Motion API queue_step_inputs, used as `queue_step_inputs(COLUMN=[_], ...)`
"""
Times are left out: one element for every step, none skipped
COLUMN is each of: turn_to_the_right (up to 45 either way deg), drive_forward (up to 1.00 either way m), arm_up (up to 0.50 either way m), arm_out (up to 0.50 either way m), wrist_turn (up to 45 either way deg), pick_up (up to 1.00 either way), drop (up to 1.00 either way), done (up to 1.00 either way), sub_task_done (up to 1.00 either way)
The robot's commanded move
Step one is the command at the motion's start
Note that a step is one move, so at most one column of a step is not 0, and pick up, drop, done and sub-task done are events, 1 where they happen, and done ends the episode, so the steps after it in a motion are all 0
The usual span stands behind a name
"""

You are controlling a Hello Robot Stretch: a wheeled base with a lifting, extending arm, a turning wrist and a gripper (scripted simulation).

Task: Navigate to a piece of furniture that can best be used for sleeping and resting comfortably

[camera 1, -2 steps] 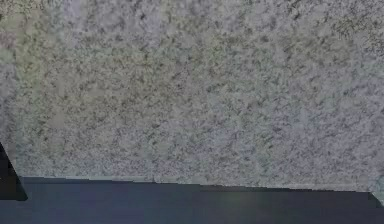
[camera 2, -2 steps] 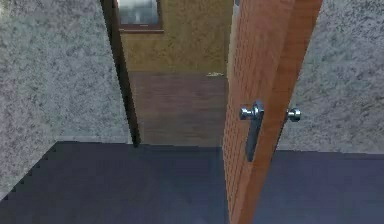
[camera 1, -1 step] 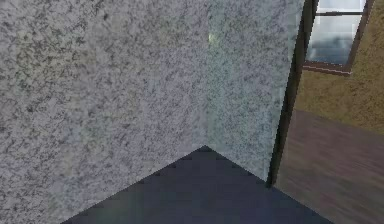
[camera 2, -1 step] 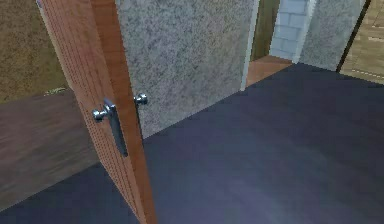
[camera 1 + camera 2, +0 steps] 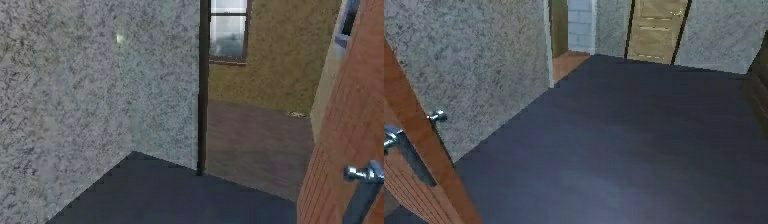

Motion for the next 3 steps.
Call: queue_step_inputs(turn_to_the_right=[0.0,18.0,0.0], drive_forward=[0.50,0.00,1.00], arm_up=[0.00,0.00,0.00], arm_out=[0.00,0.00,0.00], wrist_turn=[0.0,0.0,0.0], pick_up=[0.00,0.00,0.00], drop=[0.00,0.00,0.00], done=[0.00,0.00,0.00], sub_task_done=[0.00,0.00,0.00])
